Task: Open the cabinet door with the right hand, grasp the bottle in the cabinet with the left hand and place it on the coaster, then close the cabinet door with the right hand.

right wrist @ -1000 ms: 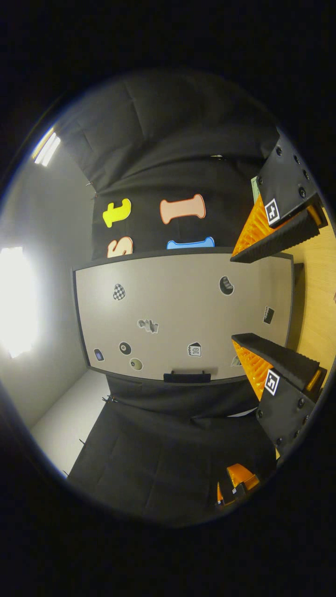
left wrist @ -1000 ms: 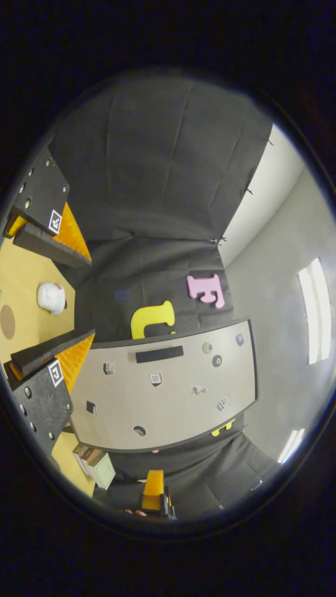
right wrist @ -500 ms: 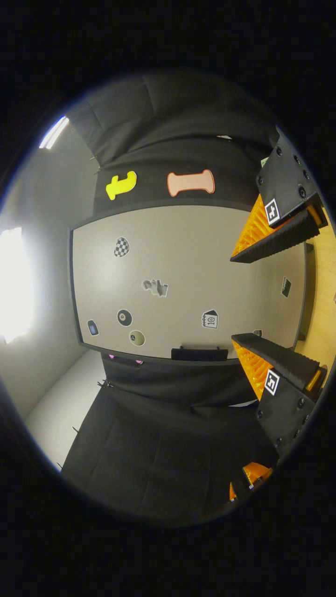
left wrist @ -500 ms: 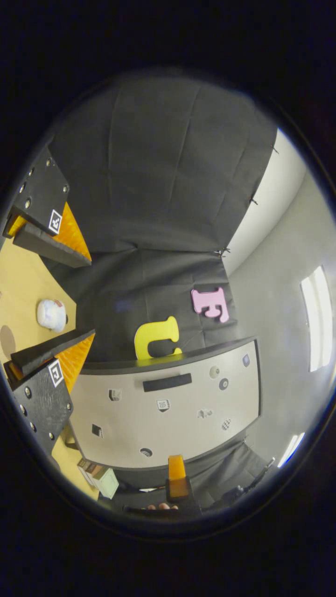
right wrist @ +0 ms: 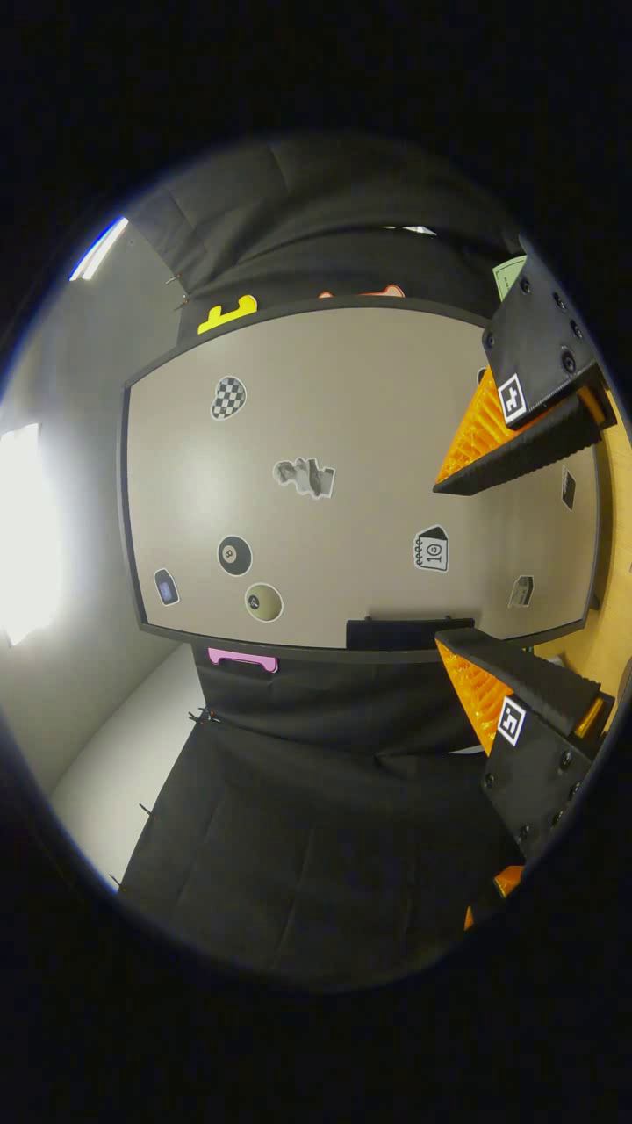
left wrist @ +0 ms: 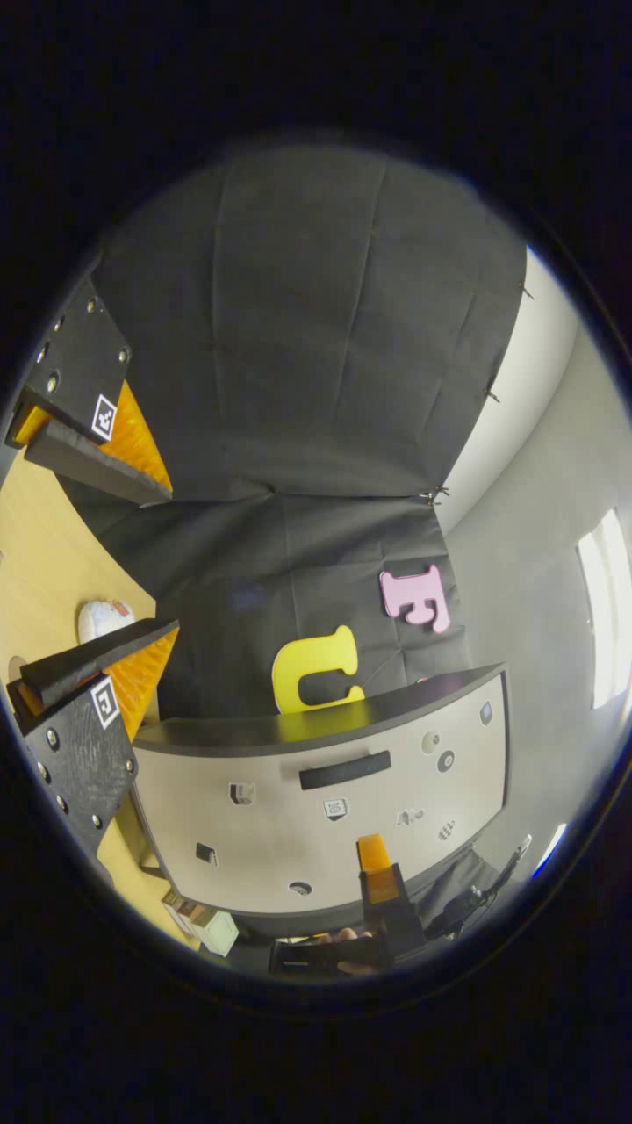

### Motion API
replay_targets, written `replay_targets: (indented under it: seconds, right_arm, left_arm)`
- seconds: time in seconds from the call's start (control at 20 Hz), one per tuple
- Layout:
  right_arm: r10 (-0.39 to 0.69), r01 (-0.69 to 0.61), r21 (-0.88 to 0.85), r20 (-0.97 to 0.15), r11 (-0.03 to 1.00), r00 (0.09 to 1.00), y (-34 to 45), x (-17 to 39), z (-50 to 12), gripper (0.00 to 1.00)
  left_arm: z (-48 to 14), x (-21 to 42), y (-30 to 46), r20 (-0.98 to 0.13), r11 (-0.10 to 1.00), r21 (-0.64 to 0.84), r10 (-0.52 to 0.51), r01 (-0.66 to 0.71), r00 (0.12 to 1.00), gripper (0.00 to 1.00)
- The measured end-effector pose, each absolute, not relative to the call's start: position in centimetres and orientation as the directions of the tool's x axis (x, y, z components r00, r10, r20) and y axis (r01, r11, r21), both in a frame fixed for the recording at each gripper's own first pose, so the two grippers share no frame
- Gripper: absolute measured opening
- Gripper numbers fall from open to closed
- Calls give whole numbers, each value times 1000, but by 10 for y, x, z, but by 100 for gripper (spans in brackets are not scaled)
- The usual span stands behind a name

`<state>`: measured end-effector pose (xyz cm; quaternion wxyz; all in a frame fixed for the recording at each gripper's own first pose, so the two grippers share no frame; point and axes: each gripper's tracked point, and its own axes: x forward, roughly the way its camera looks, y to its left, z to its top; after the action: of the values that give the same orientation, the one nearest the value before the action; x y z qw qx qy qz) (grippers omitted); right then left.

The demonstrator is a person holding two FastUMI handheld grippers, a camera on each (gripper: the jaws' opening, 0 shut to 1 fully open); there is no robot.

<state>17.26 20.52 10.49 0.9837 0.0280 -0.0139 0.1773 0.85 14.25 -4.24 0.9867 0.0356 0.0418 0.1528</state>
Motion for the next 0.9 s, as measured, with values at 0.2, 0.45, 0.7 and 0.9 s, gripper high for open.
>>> replay_targets:
  seconds: [0.2,0.45,0.7,0.9]
  right_arm:
    - [336,-337,51,30,940,941,226,191,107,95]
    - [343,-343,69,9,937,939,258,208,106,96]
    - [350,-346,86,-43,934,936,289,232,101,96]
    - [317,-310,77,-112,948,942,301,253,88,94]
  left_arm:
    - [-56,13,165,-89,950,81,309,-303,947,82]
    - [-68,15,196,-96,945,83,323,-316,942,82]
    - [-85,18,222,-123,945,79,325,-317,938,82]
    - [-95,23,236,-132,946,86,320,-311,938,82]
